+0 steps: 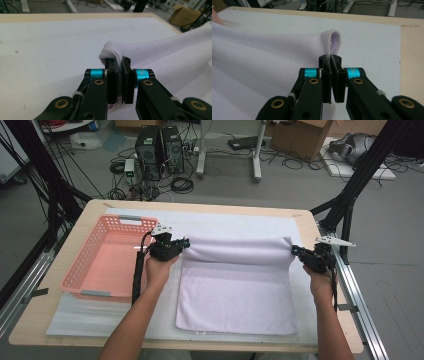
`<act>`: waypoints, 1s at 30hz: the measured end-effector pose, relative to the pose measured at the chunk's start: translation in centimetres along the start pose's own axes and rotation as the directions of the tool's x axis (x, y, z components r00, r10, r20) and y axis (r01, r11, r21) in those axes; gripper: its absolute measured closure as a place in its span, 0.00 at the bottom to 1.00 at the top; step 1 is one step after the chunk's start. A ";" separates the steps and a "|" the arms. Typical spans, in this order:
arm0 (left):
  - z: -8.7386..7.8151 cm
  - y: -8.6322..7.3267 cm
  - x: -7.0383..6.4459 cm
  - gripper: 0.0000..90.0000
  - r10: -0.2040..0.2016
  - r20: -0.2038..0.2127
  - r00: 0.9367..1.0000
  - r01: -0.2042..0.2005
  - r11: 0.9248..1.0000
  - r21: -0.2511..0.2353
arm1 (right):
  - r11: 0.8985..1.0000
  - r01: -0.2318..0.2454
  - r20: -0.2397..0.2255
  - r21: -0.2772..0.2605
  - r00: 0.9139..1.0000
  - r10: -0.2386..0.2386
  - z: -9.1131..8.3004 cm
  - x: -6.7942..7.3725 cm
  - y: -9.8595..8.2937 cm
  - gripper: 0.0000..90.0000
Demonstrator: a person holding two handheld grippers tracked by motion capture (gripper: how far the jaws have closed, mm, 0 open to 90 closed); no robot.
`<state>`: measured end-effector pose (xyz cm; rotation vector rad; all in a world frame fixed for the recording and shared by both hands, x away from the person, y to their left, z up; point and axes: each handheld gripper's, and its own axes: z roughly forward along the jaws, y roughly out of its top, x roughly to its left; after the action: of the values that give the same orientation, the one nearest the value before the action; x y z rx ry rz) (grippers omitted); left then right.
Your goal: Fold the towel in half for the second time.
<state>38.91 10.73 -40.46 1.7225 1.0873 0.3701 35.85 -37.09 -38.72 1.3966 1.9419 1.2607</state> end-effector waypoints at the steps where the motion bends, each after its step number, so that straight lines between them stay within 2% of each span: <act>1: -0.2 -0.2 -0.2 0.95 0.008 0.003 1.000 -0.008 1.000 0.005 | 1.000 0.007 -0.002 0.002 1.000 -0.007 -0.3 0.2 -0.3 0.98; 3: -0.8 -0.6 -0.5 0.95 0.007 0.013 1.000 -0.007 1.000 0.002 | 1.000 0.014 -0.012 0.004 1.000 -0.014 -0.9 0.4 -0.8 0.98; 4: -1.1 -0.7 -0.6 0.95 0.012 0.018 1.000 -0.012 1.000 0.016 | 1.000 0.011 -0.014 0.007 1.000 -0.011 -1.2 0.6 -1.1 0.98; 5: -1.4 -0.8 -0.8 0.95 0.026 0.018 1.000 -0.026 1.000 0.015 | 1.000 0.013 -0.019 0.004 1.000 -0.013 -1.4 0.7 -1.3 0.98; 6: -1.6 -0.9 -1.1 0.95 0.026 0.021 0.999 -0.026 1.000 0.004 | 1.000 0.009 -0.024 0.005 1.000 -0.009 -1.6 0.8 -1.6 0.98; 12: -2.8 -2.1 -2.1 0.95 0.050 0.041 0.998 -0.051 0.999 0.013 | 1.000 0.011 -0.034 0.019 0.999 -0.011 -2.7 1.1 -3.5 0.98; 16: -3.4 -3.1 -2.3 0.95 0.052 0.056 0.997 -0.054 0.998 0.019 | 1.000 0.008 -0.039 0.027 0.999 -0.007 -3.2 1.2 -4.8 0.98; 19: -3.6 -3.6 -2.7 0.95 0.071 0.064 0.995 -0.072 0.997 0.023 | 0.999 0.009 -0.041 0.034 0.999 -0.008 -3.4 1.3 -5.6 0.98; 25: -4.1 -4.7 -2.8 0.95 0.071 0.077 0.995 -0.073 0.997 0.031 | 0.999 0.012 -0.043 0.039 0.999 -0.010 -4.0 1.6 -6.4 0.98; 30: -4.3 -5.9 -3.0 0.95 0.075 0.089 0.993 -0.081 0.995 0.061 | 0.999 0.015 -0.051 0.048 0.999 -0.013 -4.4 2.0 -7.2 0.98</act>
<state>31.47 11.29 -43.05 1.8249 0.9807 0.3096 28.05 -37.72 -42.45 1.3850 2.0251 1.2618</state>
